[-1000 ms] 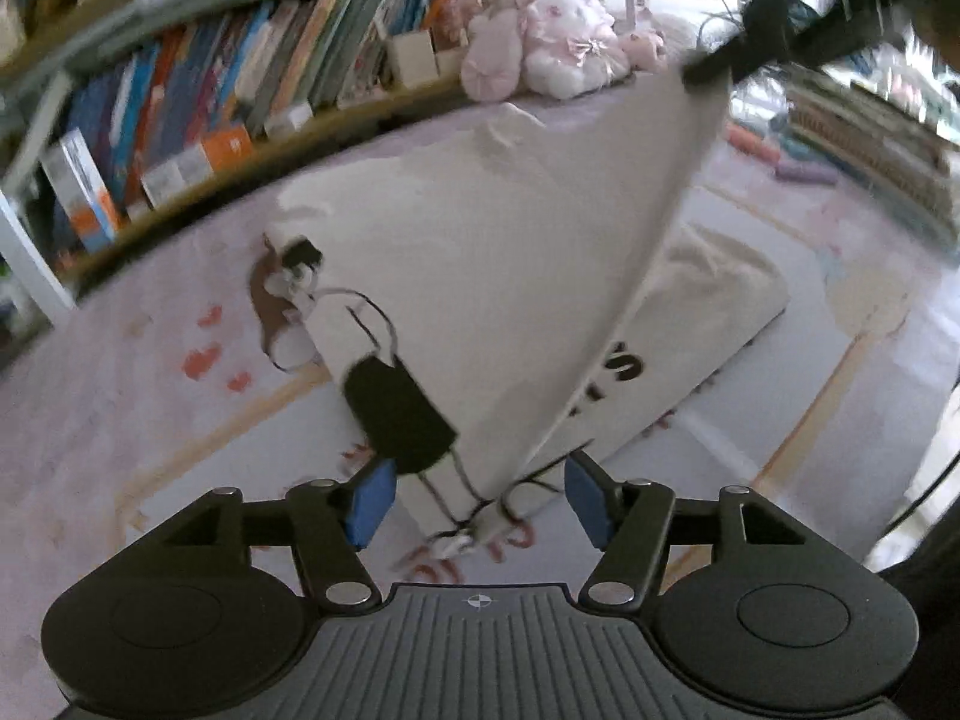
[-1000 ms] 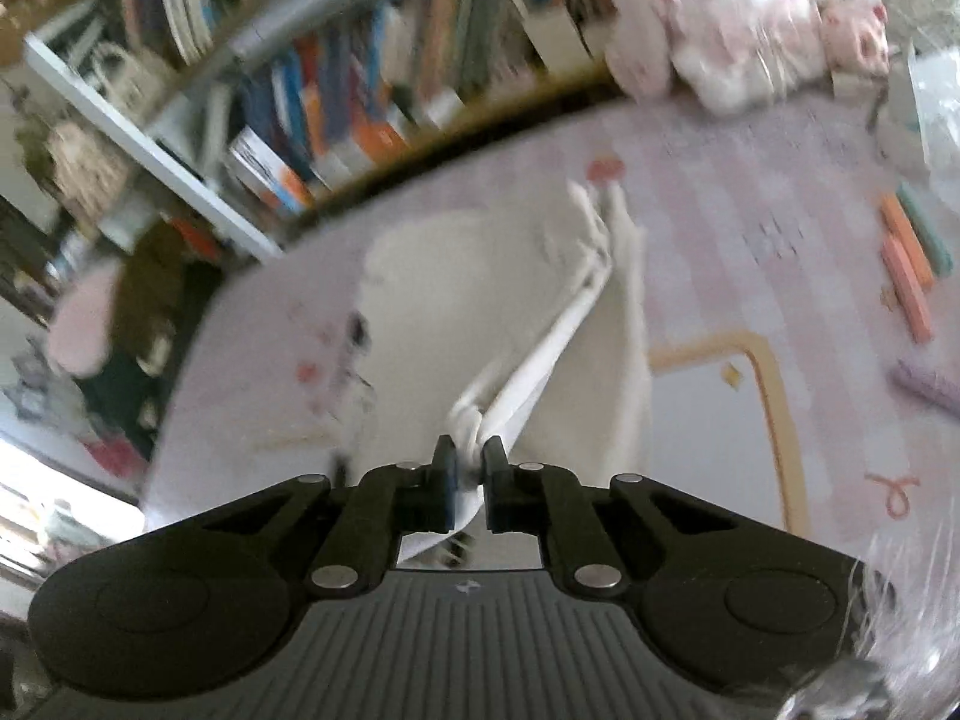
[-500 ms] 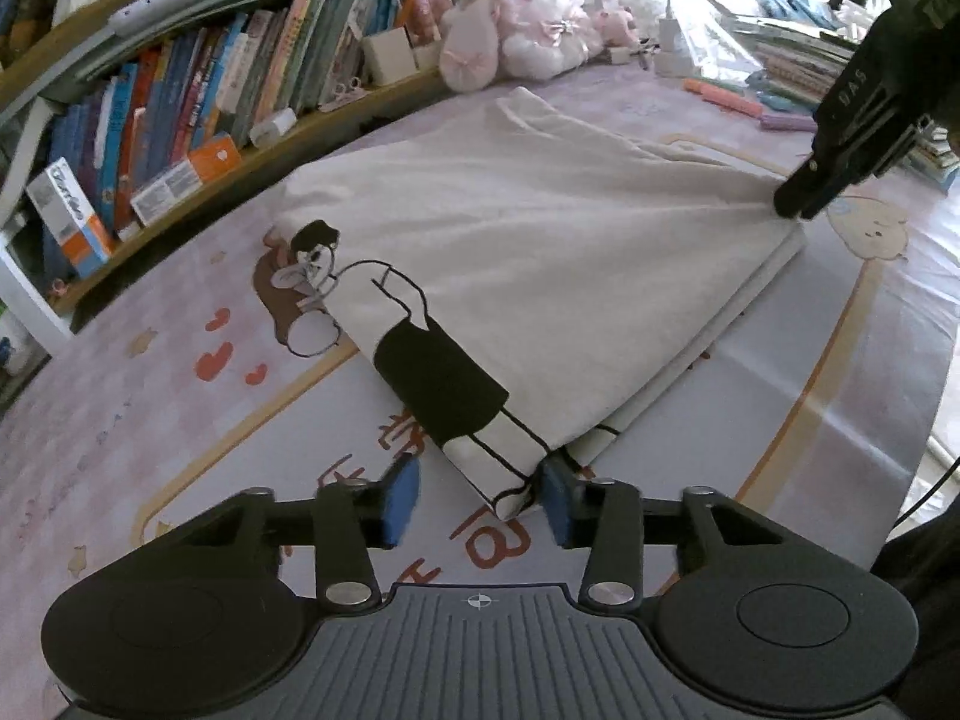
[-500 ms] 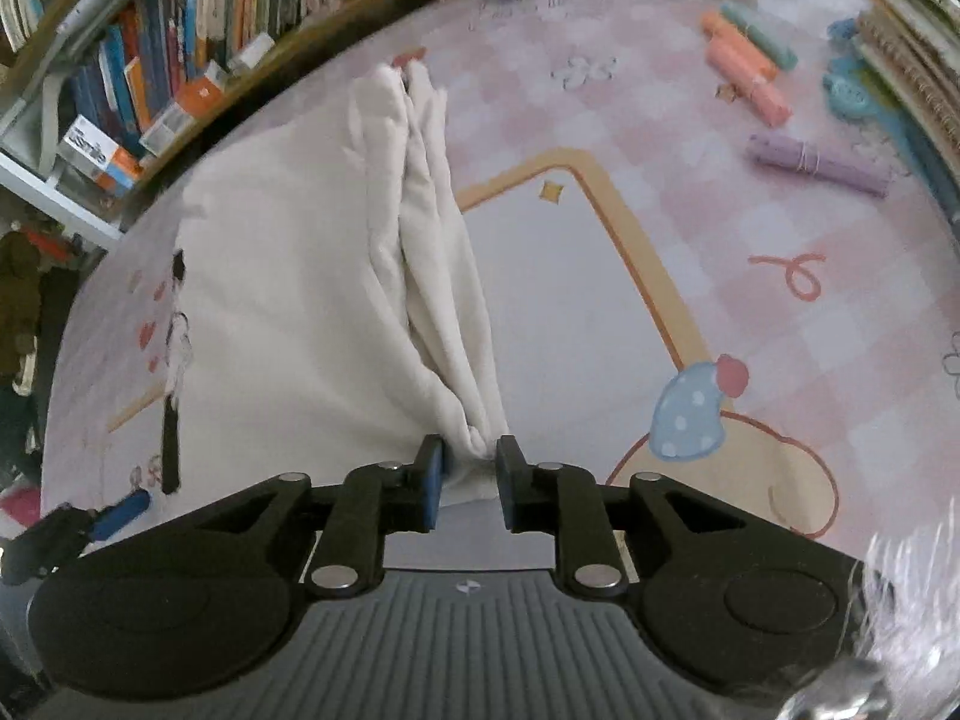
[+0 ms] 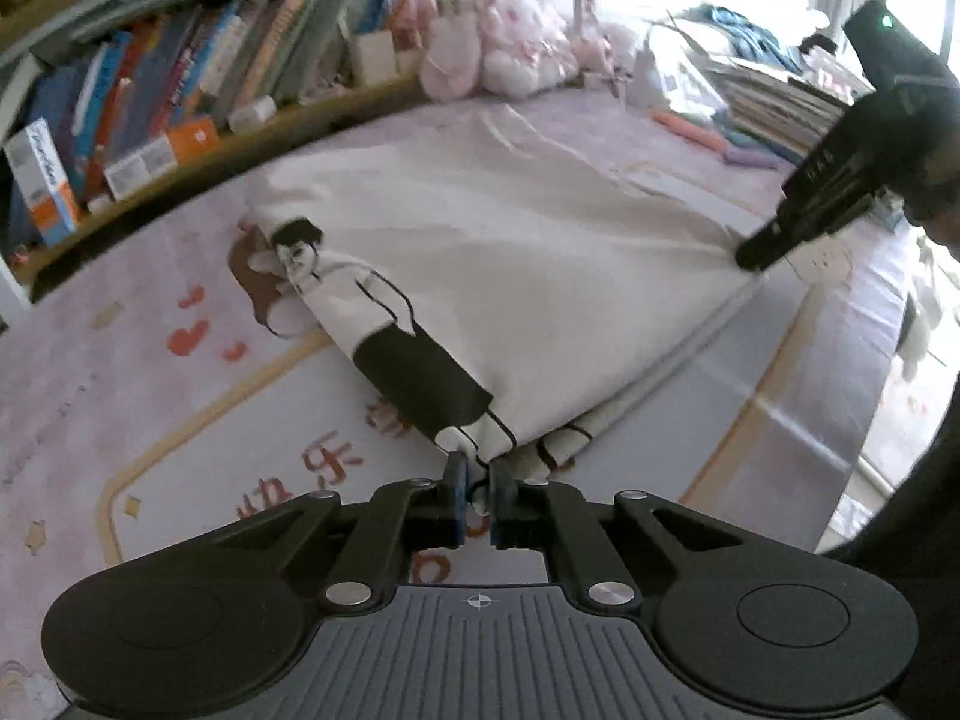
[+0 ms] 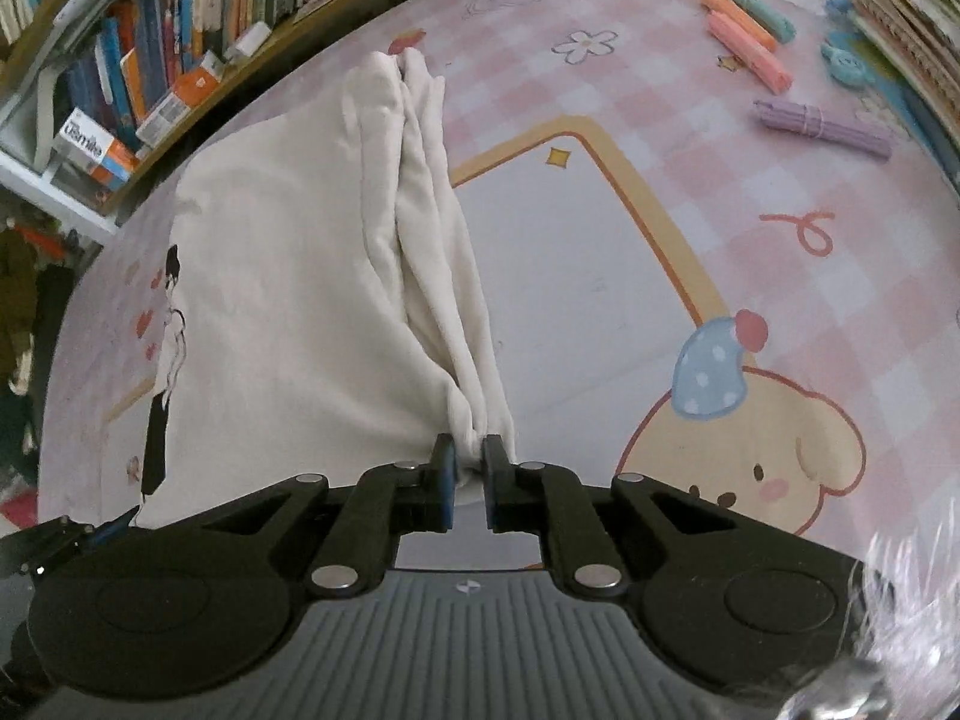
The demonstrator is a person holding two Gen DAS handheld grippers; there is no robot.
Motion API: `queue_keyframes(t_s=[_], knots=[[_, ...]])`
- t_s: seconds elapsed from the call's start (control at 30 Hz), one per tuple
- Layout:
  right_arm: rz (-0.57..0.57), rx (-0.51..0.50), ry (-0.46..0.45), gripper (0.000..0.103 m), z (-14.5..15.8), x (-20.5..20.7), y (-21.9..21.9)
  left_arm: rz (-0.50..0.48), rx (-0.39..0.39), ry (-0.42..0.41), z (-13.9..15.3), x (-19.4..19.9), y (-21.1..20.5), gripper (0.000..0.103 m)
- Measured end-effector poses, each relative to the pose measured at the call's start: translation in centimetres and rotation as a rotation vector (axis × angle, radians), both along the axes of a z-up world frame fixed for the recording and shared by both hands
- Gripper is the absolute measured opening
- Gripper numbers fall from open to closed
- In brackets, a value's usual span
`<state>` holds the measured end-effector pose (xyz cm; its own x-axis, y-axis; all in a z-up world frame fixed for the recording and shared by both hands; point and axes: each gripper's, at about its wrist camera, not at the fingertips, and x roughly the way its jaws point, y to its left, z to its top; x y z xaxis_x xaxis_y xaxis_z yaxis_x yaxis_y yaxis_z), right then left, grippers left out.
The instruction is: Fold clothes
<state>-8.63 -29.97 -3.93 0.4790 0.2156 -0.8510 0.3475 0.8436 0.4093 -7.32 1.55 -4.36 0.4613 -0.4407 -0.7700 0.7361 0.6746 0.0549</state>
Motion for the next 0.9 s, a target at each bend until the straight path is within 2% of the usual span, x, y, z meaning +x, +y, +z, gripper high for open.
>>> queue_keyframes(t_s=[0.07,0.1,0.13,0.17,0.2,0.27,0.3,0.37,0.43,0.57,0.63,0.67,0.7,0.8,0.83,0.9], knots=[[0.015,-0.020,0.004,0.009,0.2,0.1,0.2,0.003,0.002,0.040,-0.3,0.5,0.4,0.015],[0.027,-0.035,0.010,0.012,0.3,0.1,0.3,0.005,-0.001,0.061,-0.2,0.7,0.7,0.017],[0.040,-0.056,0.017,0.018,0.6,0.2,0.4,0.006,-0.010,0.085,0.0,0.7,1.1,0.022],[0.051,-0.088,0.014,0.029,1.1,0.1,0.5,0.008,-0.019,0.109,0.3,0.7,1.5,0.027],[0.062,-0.126,0.004,0.038,1.8,0.0,0.6,0.012,-0.037,0.128,0.6,0.8,2.1,0.029],[0.096,-0.191,-0.039,0.042,3.3,-0.2,1.0,0.026,-0.106,0.147,1.6,1.2,3.7,0.041],[0.121,-0.221,-0.066,0.042,4.0,-0.2,1.4,0.043,-0.140,0.152,2.0,1.6,4.4,0.044],[0.165,-0.264,-0.109,0.042,4.9,0.4,2.2,0.106,-0.210,0.148,2.8,3.0,5.4,0.053],[0.198,-0.289,-0.126,0.042,4.9,1.7,3.3,0.170,-0.276,0.146,3.4,4.5,6.3,0.054],[0.230,-0.344,-0.071,0.035,2.5,4.9,5.0,0.319,-0.368,0.176,3.1,8.2,6.4,0.054],[0.232,-0.333,-0.030,0.021,1.2,5.7,5.1,0.359,-0.388,0.181,2.9,9.3,6.1,0.054],[0.230,-0.301,-0.033,0.012,1.2,5.8,4.9,0.360,-0.390,0.178,2.9,9.6,5.9,0.054],[0.223,-0.282,-0.050,0.008,1.8,5.5,4.8,0.360,-0.393,0.175,2.9,9.9,5.7,0.054],[0.185,-0.247,-0.108,0.007,3.3,4.4,4.2,0.362,-0.399,0.168,2.7,10.9,5.2,0.054],[0.168,-0.233,-0.102,0.007,3.1,4.2,3.9,0.365,-0.395,0.172,2.5,11.4,5.2,0.054],[0.148,-0.209,-0.036,0.010,1.3,4.6,3.2,0.379,-0.382,0.184,2.0,12.4,5.1,0.054]])
